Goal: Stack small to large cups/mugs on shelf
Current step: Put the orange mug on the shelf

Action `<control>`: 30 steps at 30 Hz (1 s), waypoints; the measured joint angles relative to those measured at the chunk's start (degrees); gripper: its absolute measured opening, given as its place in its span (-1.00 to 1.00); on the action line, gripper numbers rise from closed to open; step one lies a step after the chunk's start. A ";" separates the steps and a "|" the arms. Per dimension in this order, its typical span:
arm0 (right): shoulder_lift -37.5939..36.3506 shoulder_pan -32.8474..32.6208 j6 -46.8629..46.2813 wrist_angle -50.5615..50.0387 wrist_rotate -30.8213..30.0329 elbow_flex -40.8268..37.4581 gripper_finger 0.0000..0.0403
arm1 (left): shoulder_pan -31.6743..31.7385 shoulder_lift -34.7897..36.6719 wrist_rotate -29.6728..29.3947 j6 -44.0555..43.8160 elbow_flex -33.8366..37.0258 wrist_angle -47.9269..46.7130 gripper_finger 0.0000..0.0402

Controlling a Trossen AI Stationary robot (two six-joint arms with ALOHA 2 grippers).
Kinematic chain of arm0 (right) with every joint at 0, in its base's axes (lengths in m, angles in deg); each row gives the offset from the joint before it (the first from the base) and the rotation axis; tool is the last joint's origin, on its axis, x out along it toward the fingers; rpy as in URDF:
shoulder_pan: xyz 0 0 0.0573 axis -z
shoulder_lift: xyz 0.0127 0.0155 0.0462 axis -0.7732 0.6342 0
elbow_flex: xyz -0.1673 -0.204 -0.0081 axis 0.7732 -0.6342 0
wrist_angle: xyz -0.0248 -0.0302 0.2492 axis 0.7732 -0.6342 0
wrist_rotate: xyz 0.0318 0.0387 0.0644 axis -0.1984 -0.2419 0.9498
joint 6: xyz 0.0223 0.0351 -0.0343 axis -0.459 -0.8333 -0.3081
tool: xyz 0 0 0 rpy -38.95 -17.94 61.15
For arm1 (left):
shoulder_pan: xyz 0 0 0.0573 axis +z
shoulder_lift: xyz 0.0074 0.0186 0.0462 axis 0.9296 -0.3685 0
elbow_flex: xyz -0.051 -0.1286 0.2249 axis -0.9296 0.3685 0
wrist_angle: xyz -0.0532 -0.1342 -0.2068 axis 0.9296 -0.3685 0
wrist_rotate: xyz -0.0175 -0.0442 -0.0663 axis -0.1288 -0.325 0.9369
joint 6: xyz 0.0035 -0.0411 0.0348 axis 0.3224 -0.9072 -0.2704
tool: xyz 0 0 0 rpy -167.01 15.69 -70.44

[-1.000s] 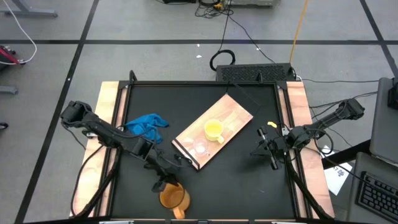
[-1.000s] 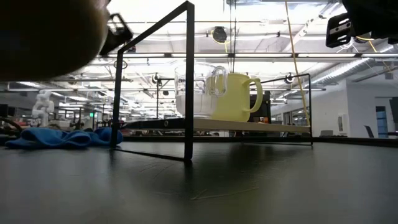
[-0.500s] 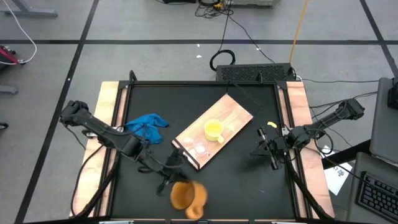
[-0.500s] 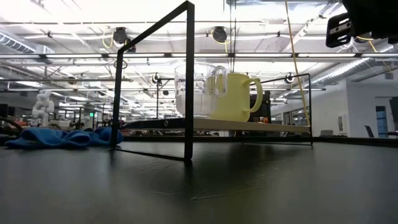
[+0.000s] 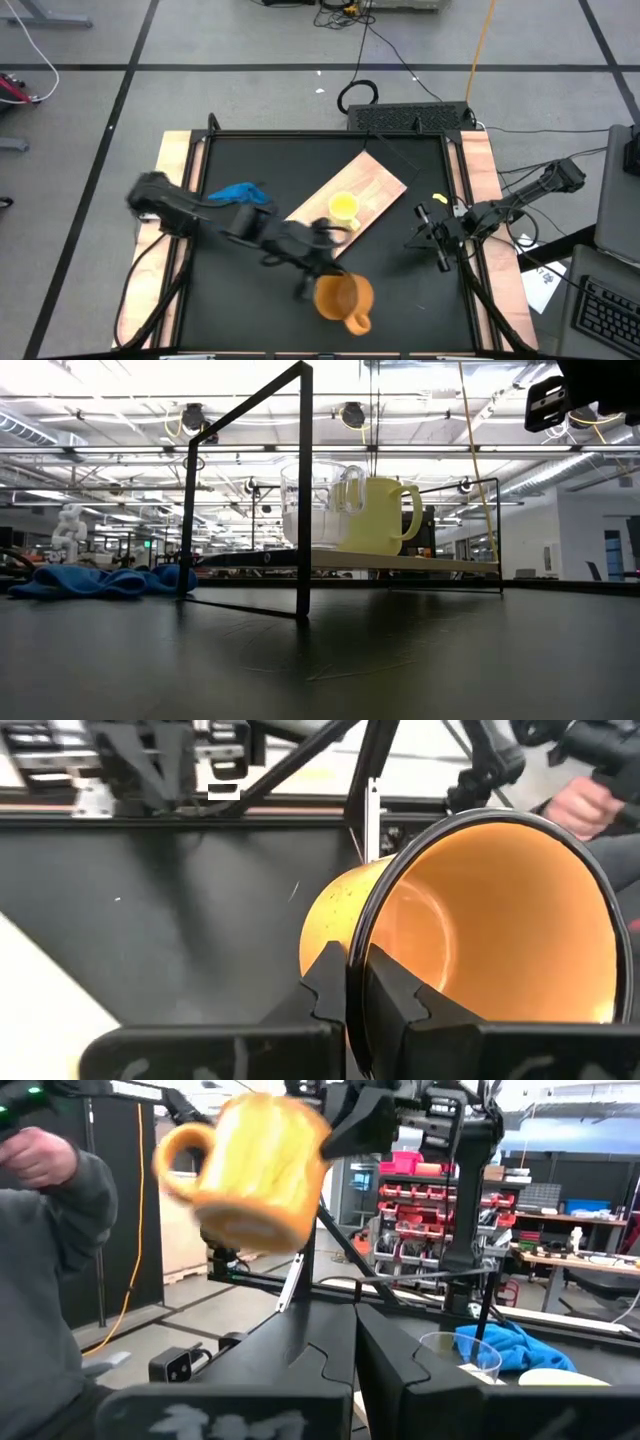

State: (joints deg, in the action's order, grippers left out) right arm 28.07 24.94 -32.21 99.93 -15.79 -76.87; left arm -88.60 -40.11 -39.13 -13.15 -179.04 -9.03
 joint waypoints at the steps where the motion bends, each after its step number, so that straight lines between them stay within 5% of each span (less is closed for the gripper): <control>1: -0.04 0.00 0.01 0.07 -0.14 -0.01 -1.00 | 0.56 -2.56 1.34 0.69 -3.18 -1.34 -0.93; 12: -3.96 1.51 0.05 -1.37 -0.63 -0.01 -1.00 | 3.35 -22.74 7.29 3.98 -31.35 -15.45 -0.93; 17: -5.74 2.39 -0.86 -4.76 -6.31 -0.01 -1.00 | 4.15 -27.14 9.03 4.35 -33.14 -15.25 -0.93; 30: -5.92 2.82 -2.82 -9.71 -6.79 -0.02 -1.00 | 5.37 -34.65 2.94 4.35 -33.09 -20.23 -0.93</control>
State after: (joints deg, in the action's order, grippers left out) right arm 22.15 27.77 -35.03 90.22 -22.57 -76.88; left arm -83.24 -74.76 -36.19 -8.81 -212.13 -29.26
